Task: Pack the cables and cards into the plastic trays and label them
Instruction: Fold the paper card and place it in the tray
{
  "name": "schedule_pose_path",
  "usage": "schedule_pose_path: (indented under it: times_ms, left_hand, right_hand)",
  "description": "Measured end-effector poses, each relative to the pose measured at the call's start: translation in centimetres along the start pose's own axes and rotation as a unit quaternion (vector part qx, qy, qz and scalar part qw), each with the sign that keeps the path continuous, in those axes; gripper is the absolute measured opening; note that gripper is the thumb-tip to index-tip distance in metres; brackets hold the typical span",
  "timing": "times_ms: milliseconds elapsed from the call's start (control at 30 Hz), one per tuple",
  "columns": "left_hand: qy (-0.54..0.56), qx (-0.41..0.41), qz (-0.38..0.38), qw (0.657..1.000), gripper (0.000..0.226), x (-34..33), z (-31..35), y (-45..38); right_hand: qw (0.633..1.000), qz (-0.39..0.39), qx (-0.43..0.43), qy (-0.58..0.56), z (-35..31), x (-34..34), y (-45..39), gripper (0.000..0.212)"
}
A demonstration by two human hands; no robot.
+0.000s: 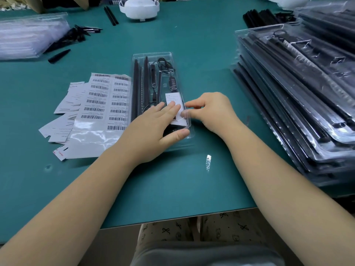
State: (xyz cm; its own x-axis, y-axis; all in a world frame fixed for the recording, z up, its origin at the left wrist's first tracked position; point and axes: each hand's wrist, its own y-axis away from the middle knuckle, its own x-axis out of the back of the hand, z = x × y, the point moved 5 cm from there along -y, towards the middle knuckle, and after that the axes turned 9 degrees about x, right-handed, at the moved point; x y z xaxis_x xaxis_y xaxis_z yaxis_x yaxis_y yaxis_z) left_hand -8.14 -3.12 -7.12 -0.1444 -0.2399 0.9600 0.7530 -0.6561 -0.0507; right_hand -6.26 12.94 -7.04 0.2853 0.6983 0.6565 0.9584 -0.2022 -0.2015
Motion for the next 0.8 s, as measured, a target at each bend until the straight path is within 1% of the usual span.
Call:
schedule_pose_path:
  times_ms: [67,167,200,267,333,367,433,467,533,633,700,767,800]
  left_hand:
    - [0.002,-0.001,0.000,1.000,0.081,0.0,0.1,0.1]
    - [0.007,0.000,-0.007,1.000,0.090,0.1,0.1,0.1]
    - [0.005,0.000,-0.008,1.000,0.091,0.1,0.2,0.1]
    - [-0.001,-0.002,-0.005,1.000,0.087,0.2,0.2,0.1]
    - [-0.002,-0.005,-0.001,1.000,0.083,0.2,0.2,0.2]
    - [0.003,-0.006,-0.001,1.000,0.082,0.3,0.2,0.2]
    - [0.021,-0.004,-0.003,1.000,0.082,0.4,0.1,0.3]
    - [0.033,-0.002,-0.003,0.999,0.081,0.5,-0.1,0.3]
    - [0.049,-0.007,0.005,0.999,0.079,0.6,-0.1,0.5]
    - [0.065,-0.027,0.023,0.997,0.081,0.9,0.0,0.5]
    - [0.077,-0.015,0.011,0.997,0.086,0.8,-0.2,0.5]
    - [0.081,-0.004,0.005,0.997,0.088,0.7,-0.5,0.3]
    - [0.080,-0.002,0.005,0.997,0.088,0.6,-0.5,0.3]
  right_hand:
    - [0.999,-0.009,0.023,0.032,-0.4,0.0,-0.1,0.011]
    - [0.997,-0.050,0.032,0.041,-0.5,-0.2,-0.3,0.010]
    - [0.996,-0.066,0.038,0.049,-0.5,-0.3,-0.3,0.012]
    - [0.992,-0.094,0.051,0.062,-0.6,-0.5,-0.3,0.019]
    - [0.990,-0.123,0.047,0.038,-0.6,-0.5,-0.2,0.025]
    - [0.989,-0.140,0.044,0.030,-0.6,-0.5,-0.1,0.027]
    - [0.984,-0.165,0.050,0.050,-0.5,-0.5,0.1,0.030]
    - [0.982,-0.165,0.058,0.066,-0.6,-0.5,0.1,0.030]
    - [0.987,-0.135,0.062,0.067,-0.6,-0.5,0.0,0.028]
    - [0.996,-0.075,0.013,0.038,-0.1,-0.8,-0.3,0.027]
    - [0.998,-0.051,0.005,0.045,-0.1,-1.0,-0.3,0.025]
    - [0.996,-0.064,0.014,0.058,-0.4,-1.2,-0.2,0.024]
    - [0.994,-0.084,0.020,0.066,-0.5,-1.2,-0.2,0.023]
